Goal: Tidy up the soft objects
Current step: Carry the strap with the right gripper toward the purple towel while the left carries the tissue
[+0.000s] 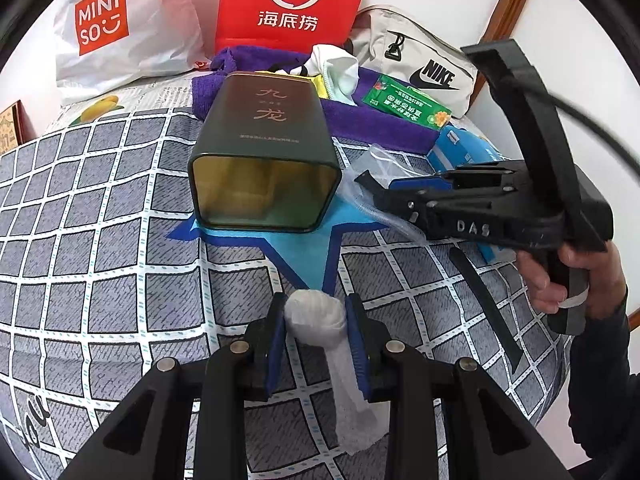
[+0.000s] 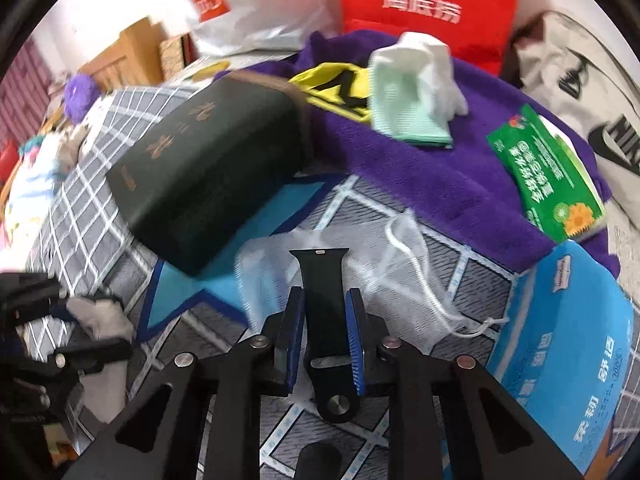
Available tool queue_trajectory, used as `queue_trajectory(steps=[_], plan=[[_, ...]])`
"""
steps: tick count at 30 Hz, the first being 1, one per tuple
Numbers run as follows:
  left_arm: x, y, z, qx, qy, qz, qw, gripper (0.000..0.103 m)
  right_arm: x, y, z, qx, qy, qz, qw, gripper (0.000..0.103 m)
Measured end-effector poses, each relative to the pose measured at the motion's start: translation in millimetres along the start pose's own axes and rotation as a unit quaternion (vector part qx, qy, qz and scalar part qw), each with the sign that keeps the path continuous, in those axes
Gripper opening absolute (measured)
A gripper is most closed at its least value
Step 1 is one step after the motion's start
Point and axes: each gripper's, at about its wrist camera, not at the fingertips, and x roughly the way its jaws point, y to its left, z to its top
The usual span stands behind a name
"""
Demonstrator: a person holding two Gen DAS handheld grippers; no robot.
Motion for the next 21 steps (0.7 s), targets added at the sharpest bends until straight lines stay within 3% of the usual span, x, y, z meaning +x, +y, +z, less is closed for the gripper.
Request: queue_trajectory(steps=[10,15,21], plan=[[-4,-3,-2,-0.003,-0.005,-0.002,1.0000,0.028,6,8,2,-0.010,-0.010,-0.020,1.000,0.021],[-16,0,-1,-0.009,-0.016,-0.008,0.9998,0.028,-4,-1,1,0.015,-0.014,0.014,1.000,0.020],[-38,1,12,-0.012,-0.043,-0.007,0.9990,0.028,-25,-5,2,0.031,-0.034,0.017,0.999,0.020]])
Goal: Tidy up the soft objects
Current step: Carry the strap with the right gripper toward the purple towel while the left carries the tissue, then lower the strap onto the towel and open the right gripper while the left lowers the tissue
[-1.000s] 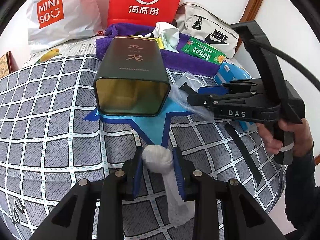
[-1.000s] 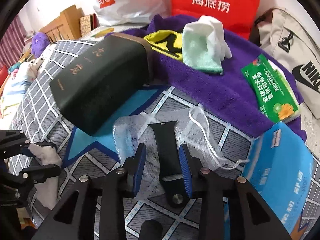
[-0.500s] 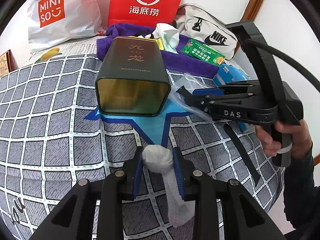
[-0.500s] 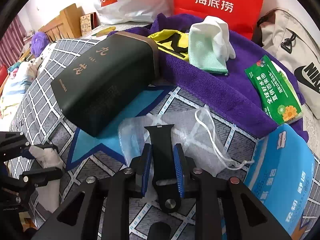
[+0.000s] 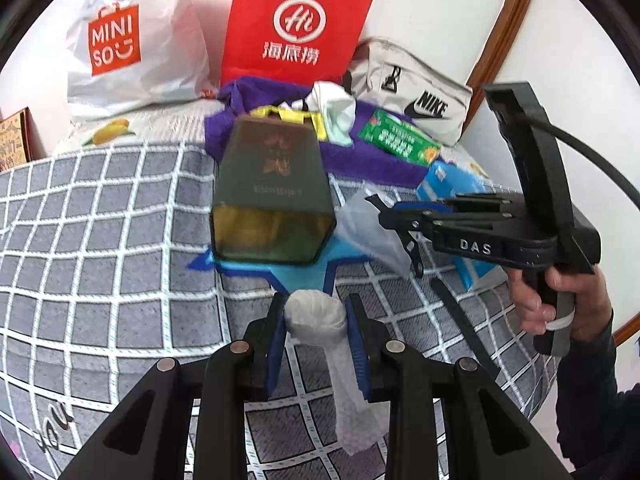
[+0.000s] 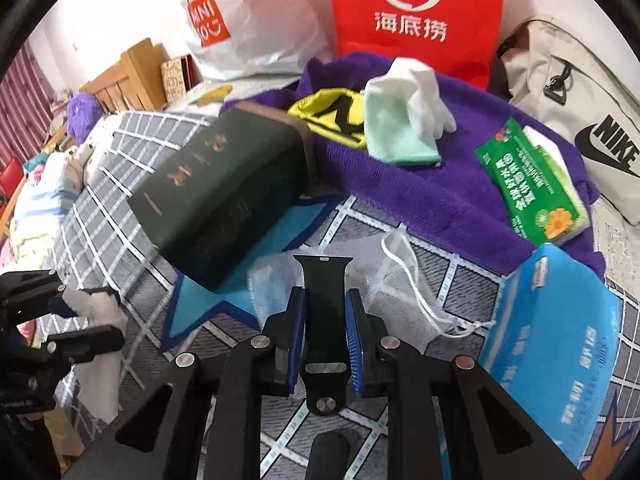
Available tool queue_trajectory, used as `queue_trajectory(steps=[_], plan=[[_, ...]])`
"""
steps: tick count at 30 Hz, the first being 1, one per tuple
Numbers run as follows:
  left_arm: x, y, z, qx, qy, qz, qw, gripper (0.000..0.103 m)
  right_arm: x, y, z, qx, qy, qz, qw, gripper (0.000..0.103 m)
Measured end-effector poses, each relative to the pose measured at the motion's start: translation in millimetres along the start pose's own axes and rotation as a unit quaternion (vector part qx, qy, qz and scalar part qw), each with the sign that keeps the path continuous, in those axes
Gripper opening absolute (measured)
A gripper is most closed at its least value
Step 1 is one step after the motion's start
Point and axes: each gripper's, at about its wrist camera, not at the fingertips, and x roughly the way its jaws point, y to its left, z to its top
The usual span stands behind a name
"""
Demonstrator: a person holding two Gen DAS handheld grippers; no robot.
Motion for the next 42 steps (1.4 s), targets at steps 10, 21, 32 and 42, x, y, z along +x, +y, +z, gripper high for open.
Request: queue_trajectory(steps=[10,21,32,42], plan=[[-23,-4,28,0.001,-0.030,0.007,0.9995,0.028,-51,-9,2,0.017,-0.044,-0.006,0.999,0.020],[-22,-10,65,0.005,-0.045,0.015,0.9989,0.028,-94,-36,13,0.038,-0.077,-0.025,0.996,0.020],[-5,-2,114,0.011,-0.049,0.043,0.9978,0.028,-95,-78,42,0.066,-0.093,-0.039,0.993,0.020],[24,2,168,0.023,-0.050,0.063,0.9965,0.028,-75,-109,78,0.080,-0.105,-0.048,0.990,0.020]])
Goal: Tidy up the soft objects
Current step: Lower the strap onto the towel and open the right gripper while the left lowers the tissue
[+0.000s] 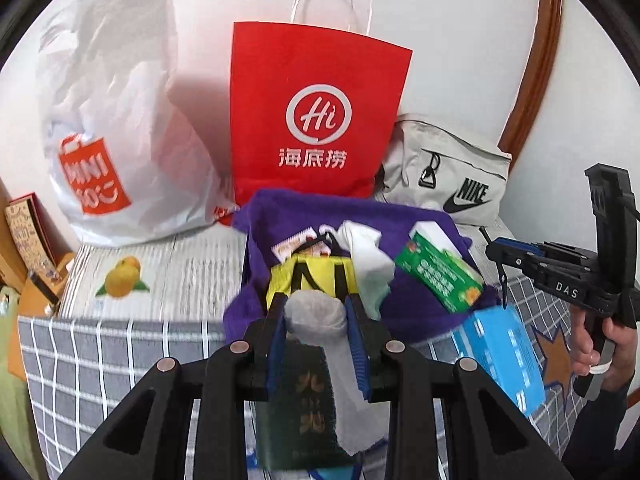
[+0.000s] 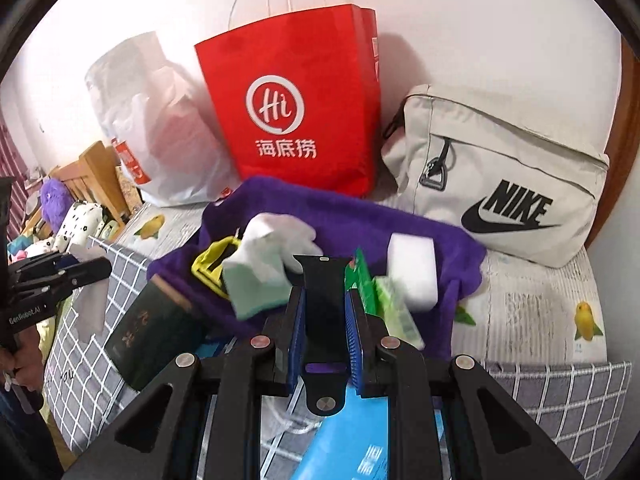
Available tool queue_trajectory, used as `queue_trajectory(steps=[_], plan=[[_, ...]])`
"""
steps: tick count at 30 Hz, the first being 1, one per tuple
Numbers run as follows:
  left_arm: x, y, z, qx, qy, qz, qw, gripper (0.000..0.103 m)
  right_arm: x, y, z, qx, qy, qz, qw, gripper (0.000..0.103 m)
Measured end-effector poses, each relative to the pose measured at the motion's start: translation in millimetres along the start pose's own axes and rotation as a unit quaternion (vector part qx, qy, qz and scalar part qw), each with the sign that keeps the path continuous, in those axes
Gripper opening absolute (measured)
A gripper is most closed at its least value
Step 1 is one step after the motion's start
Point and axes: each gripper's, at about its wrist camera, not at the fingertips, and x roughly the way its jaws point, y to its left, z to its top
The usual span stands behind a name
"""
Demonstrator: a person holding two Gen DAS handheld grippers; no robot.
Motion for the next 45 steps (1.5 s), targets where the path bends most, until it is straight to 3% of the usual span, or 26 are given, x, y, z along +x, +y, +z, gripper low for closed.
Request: queue_trajectory(steps=[8,14,27,39,45], plan=[[39,0,35,0.004,0.007,0.003,1.0000,0.028,22,-5,28,0.000,-0.002,0.010,1.000,0.020],[73,2,47,0.002,0.023,0.002,0.9997,0.028,56,-8,25,-0.008,0.041,0.010,0.999,0.020],[103,20,44,-0.014,0.048,-0.002,0.9988,0.028,107,-1,10,-0.028,0.111,0.003,0.993,0.020],[118,13,37,-0.003,0.065,-0.006,0.9979,0.028,132,8,7,-0.038,0.136,-0.012,0.990,0.020],[123,19,37,-0.028,0.067,-0.009,0.9973,0.028,139,13,6,-0.039,0.151,0.002,0.988,0.022]])
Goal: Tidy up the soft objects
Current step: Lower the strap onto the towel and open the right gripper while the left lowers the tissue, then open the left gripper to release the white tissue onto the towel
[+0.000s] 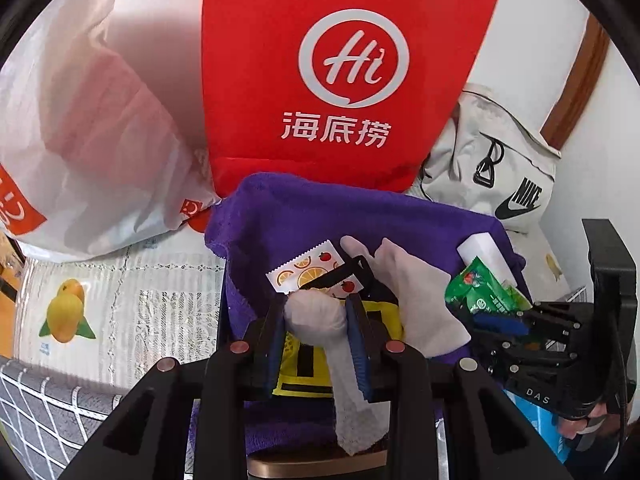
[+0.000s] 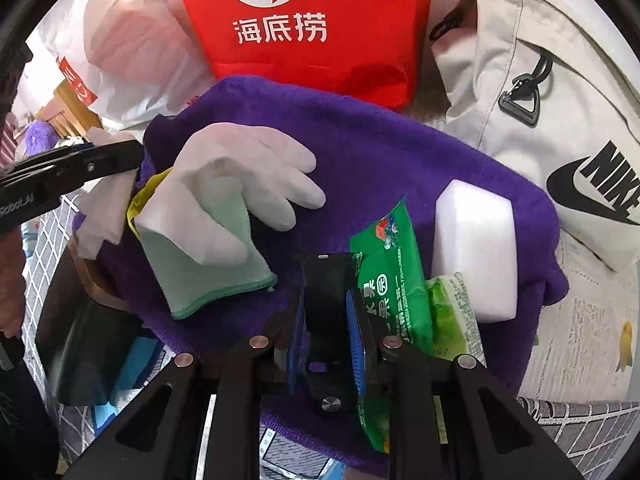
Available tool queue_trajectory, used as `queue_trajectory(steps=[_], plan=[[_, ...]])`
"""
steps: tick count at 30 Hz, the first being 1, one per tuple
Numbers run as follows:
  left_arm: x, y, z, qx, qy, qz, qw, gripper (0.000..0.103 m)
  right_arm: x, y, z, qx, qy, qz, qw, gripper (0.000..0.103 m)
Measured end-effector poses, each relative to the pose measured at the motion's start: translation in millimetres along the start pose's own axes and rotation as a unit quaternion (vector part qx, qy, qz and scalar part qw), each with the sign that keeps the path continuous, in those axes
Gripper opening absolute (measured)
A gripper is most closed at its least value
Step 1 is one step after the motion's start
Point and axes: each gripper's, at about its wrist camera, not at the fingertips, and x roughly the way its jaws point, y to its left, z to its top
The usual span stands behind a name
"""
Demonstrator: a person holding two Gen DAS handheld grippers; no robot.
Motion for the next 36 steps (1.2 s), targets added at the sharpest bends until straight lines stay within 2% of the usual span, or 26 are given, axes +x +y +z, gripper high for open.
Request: queue_trajectory(steps=[5,6,8,9,14,19,22,24,26,29,36], plan=[[1,3,1,-0.019,-0.010,-0.004,0.9998,0.028,-6,-2,-1,0.007,-0.003,0.016,1.000,0.024],[2,3,1,-0.019,-0.012,-0.003,0.9997,0.029,-11,-4,-3,0.008,-0.006,0.021,1.000,0.026],[4,3,0,-0.021,-0.009,-0.002,0.9997,0.029,-20,-5,-2,0.008,-0.015,0.023,1.000,0.038],[6,3,0,-0.022,-0.006,-0.001,0.9997,0.029,-24,-4,-2,0.007,-0.022,0.021,1.000,0.039],[13,0,-3,-0.019,0.005,0.004,0.9998,0.029,-45,-4,-4,0.001,-0.047,0.024,0.999,0.040],[15,-1,-3,-0.020,0.004,-0.004,0.9998,0.029,-50,-7,-9,0.003,-0.046,0.025,0.999,0.040],[16,-1,-3,-0.024,0.008,-0.002,0.9997,0.036,-53,-13,-11,0.008,-0.048,0.025,0.999,0.040],[16,1,-2,-0.030,0.008,0.003,0.9995,0.051,-53,-15,-9,0.010,-0.049,0.027,0.998,0.040],[16,3,-2,-0.039,0.003,-0.002,0.9992,0.055,-51,-15,-8,0.012,-0.049,0.027,0.998,0.040],[15,4,-1,-0.042,0.004,-0.003,0.9991,0.056,-53,-20,-10,0.016,-0.047,0.026,0.998,0.040],[2,0,3,-0.033,-0.006,0.021,0.9992,0.056,-54,-16,-9,0.011,-0.047,0.025,0.999,0.041]])
